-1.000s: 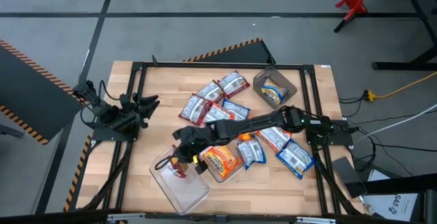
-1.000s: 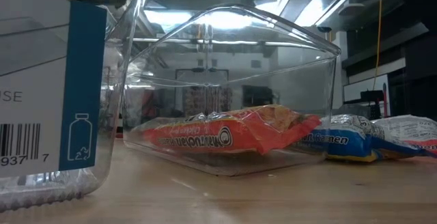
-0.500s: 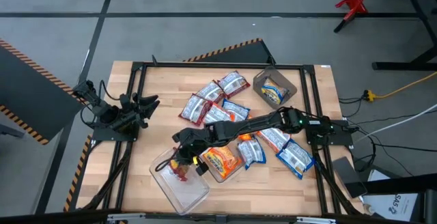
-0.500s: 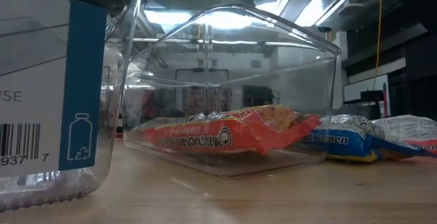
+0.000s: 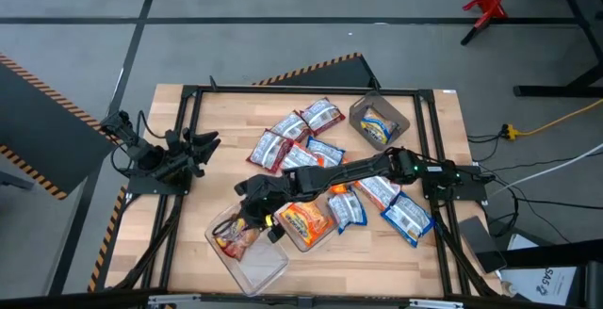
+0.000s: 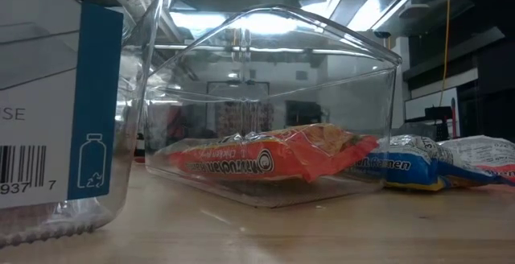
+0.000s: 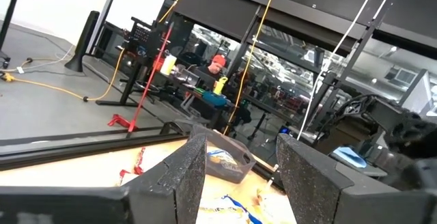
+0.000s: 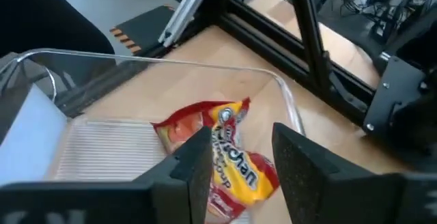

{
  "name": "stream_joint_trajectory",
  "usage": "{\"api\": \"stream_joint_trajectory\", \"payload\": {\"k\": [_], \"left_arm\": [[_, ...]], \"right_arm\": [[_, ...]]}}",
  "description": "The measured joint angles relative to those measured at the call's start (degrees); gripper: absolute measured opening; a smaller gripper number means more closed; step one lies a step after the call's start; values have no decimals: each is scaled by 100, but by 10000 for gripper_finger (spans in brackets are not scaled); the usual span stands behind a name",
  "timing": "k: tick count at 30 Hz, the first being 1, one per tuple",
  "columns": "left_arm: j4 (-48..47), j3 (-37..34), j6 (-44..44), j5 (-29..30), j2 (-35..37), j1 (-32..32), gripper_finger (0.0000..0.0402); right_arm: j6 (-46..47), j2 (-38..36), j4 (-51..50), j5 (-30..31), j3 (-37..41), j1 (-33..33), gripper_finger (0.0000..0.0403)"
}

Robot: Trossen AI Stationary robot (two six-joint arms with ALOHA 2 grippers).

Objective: Sort Maruchan noodles
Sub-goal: Put the red noodle pack into the the bottom transparent bin

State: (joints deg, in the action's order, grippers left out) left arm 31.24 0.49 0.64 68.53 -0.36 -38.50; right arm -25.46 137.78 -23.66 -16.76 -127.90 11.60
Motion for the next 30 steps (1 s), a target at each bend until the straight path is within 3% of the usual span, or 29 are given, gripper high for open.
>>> {"api": "stream_joint_trajectory", "payload": {"k": [5, 10, 15, 19, 24, 27, 30], "left_arm": [[-41, 0, 0, 2, 0, 0, 172], [-44, 0, -1, 2, 0, 1, 172], [-62, 0, -4, 0, 0, -2, 172], [-67, 0, -4, 1, 0, -2, 172], [-106, 0, -4, 2, 0, -2, 172], [-219, 0, -6, 3, 0, -2, 172], [-284, 0, -11, 8, 0, -2, 172]], "right_arm": [[-330, -67, -666, 1813, -51, -28, 121], [-491, -342, -1786, 3438, -638, -239, 122], [-443, -785, -3221, 4485, -593, -659, 172], [87, -1166, -4692, 4416, -642, -1214, 241], [739, -1228, -6035, 3193, -588, -2104, 302], [689, -1248, -5924, 2713, -226, -2600, 312], [222, -1235, -5406, 2647, 323, -2966, 314]]}}
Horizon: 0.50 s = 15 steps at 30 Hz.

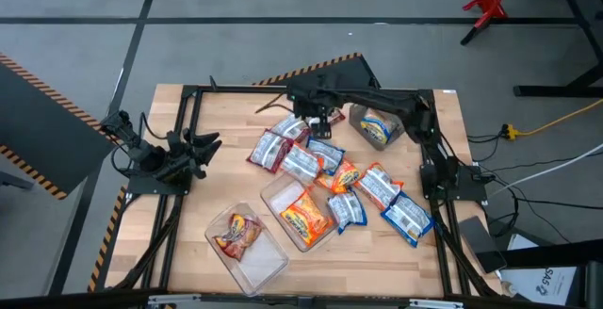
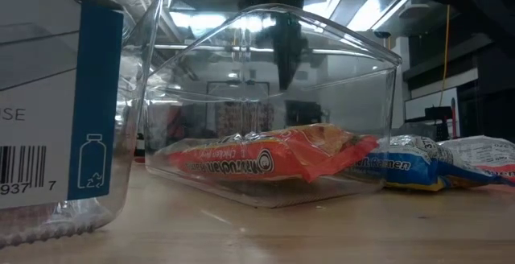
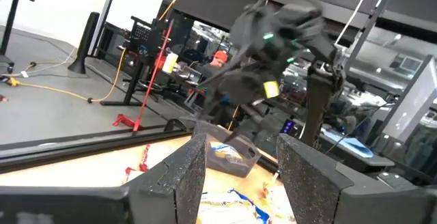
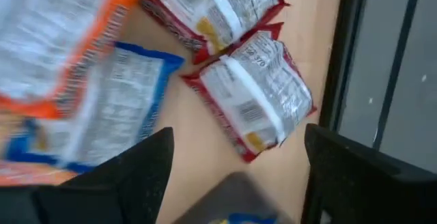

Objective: Sort Maruchan noodles
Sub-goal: Put the red noodle pack into the the bottom transparent bin

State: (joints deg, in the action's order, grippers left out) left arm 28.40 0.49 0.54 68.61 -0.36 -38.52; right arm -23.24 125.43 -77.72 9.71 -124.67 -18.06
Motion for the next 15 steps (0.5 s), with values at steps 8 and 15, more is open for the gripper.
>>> {"api": "stream_joint_trajectory", "payload": {"k": [8, 15], "left_arm": [[-83, 0, 119, 384, 0, 0, 172], [-106, 0, 172, 775, 0, 0, 172]], "right_arm": [[-1446, 9, 1283, -99, 1576, -441, 315], [-1945, 9, 2144, -424, 2320, -751, 315]]}}
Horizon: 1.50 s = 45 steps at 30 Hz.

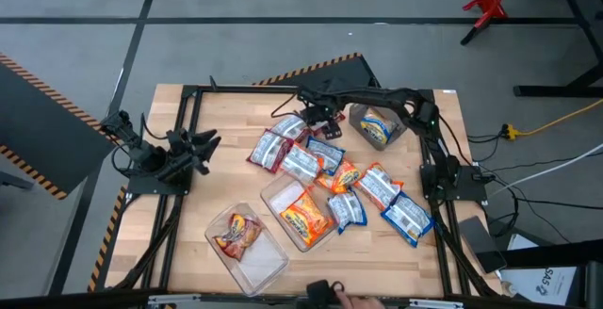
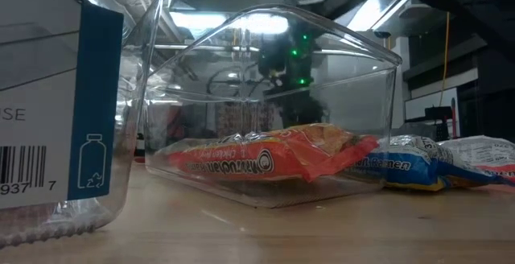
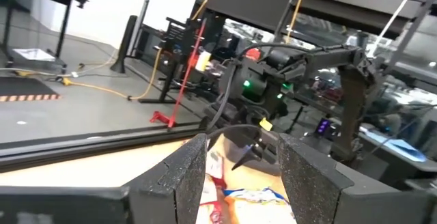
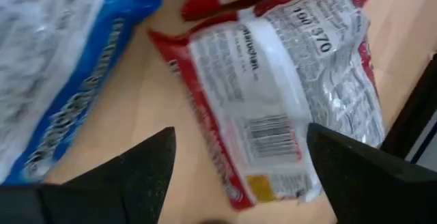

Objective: Sort Maruchan noodles
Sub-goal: Put the red noodle pack into the the bottom transparent bin

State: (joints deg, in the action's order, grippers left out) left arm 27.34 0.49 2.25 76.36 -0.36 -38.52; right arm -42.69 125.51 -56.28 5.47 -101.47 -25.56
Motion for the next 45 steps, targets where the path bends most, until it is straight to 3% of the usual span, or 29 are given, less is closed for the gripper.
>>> {"api": "stream_joint_trajectory", "payload": {"k": [8, 17, 21, 34, 45], "left_arm": [[-215, 0, -1, 264, 0, -1, 172], [-250, 0, -3, 267, 0, -2, 172], [-250, 0, -4, 291, 0, 0, 172], [-248, 0, -13, 306, 0, -2, 172], [-250, 0, -14, 306, 0, -1, 172]], "right_arm": [[-356, -23, 997, 26, 599, 1, 315], [-335, -3, 1180, 304, 625, -2, 308], [-202, 107, 1170, 515, 606, 1, 263], [242, 115, 959, 606, 622, 46, 18], [784, -803, 683, 47, 647, 79, 7]]}}
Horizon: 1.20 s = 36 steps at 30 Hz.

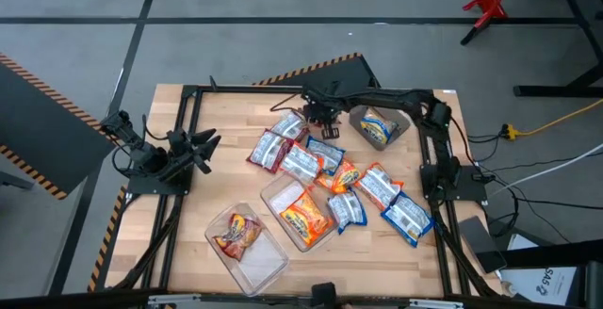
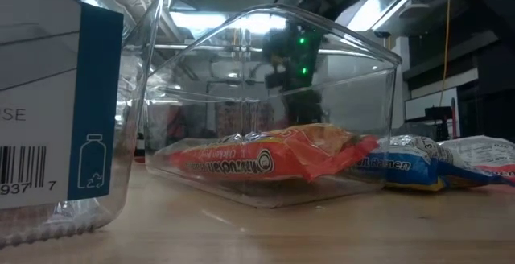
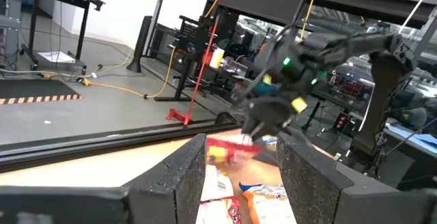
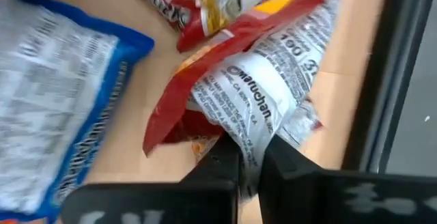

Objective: Sort Maruchan noodles
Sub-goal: Put the red noodle pack into the the bottom transparent bin

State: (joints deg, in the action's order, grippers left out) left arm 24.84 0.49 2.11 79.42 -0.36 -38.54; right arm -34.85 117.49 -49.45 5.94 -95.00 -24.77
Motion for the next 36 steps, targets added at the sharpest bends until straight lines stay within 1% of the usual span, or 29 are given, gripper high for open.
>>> {"api": "stream_joint_trajectory", "payload": {"k": [4, 8, 13, 18, 21, 26, 32, 36], "left_arm": [[4, 0, 0, 0, 0, -1, 172], [2, 0, 0, 0, 0, 0, 172], [2, 0, -6, 0, 0, 0, 172], [2, 0, -33, -1, 0, 1, 172], [2, 0, -52, -36, 0, 1, 172], [4, 0, -170, -63, 0, 0, 172], [4, 0, -315, -66, 0, -1, 172], [4, 0, -312, -59, 0, -1, 172]], "right_arm": [[364, -486, -47, -304, 0, 79, 5], [739, -960, 5, -573, -9, 370, 4], [1248, -1397, 239, -805, -13, 1108, 3], [1705, -1486, 814, -858, -20, 2138, 0], [1931, -1482, 1252, -840, -50, 2766, 0], [2244, -1438, 2123, -548, -57, 3653, 0], [2561, -1404, 3199, -239, -57, 4423, 0], [2569, -1160, 3932, -79, -63, 4803, 0]]}}
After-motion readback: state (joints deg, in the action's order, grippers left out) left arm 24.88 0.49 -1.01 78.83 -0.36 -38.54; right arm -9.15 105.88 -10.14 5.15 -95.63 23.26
